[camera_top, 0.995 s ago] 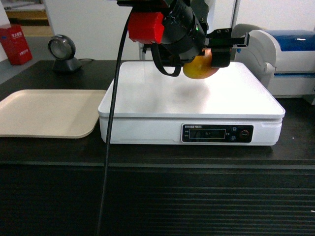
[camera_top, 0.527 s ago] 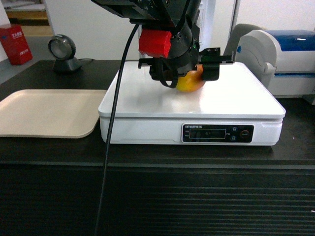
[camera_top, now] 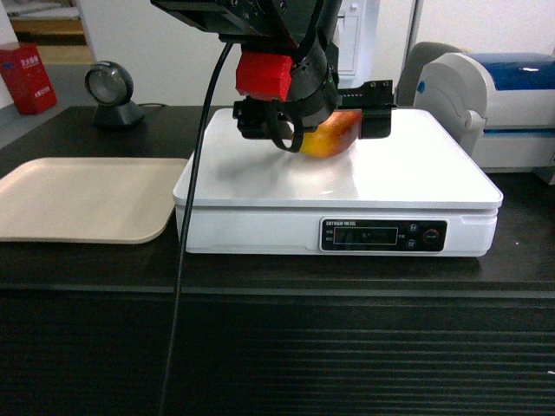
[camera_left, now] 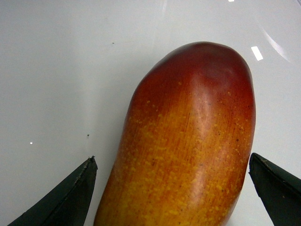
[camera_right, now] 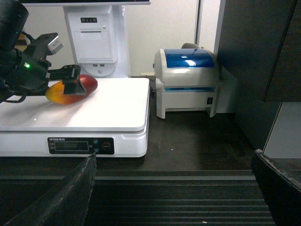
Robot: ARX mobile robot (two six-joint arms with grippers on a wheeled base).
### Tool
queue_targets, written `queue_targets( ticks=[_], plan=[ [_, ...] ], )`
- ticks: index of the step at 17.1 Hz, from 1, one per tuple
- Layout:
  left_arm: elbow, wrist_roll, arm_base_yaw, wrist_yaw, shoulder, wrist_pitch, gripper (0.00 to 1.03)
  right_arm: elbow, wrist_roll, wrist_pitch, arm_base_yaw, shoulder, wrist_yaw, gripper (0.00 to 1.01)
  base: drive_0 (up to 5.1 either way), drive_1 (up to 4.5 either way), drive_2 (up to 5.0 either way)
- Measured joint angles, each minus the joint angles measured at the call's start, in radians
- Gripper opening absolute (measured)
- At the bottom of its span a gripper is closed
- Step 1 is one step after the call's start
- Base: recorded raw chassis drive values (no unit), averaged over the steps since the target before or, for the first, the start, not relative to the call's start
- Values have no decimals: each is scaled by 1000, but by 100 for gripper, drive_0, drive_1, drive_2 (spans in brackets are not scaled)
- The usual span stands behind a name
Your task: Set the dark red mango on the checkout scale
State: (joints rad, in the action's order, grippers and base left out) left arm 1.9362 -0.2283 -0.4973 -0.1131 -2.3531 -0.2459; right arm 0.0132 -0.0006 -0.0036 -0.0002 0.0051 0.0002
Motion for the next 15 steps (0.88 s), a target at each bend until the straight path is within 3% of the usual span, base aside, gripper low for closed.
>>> queue_targets(
  ticks=[4, 10, 15],
  plan=[
    [-85, 105, 6, -2, 129, 132, 98, 0, 0, 0, 0, 0, 0, 98, 0, 0, 0],
    [-134, 132, 11, 20, 191, 173, 98, 0, 0, 0, 0, 0, 0, 98, 0, 0, 0],
    [-380, 138, 66, 75, 375, 378, 98, 0, 0, 0, 0, 0, 0, 98, 0, 0, 0]
  ],
)
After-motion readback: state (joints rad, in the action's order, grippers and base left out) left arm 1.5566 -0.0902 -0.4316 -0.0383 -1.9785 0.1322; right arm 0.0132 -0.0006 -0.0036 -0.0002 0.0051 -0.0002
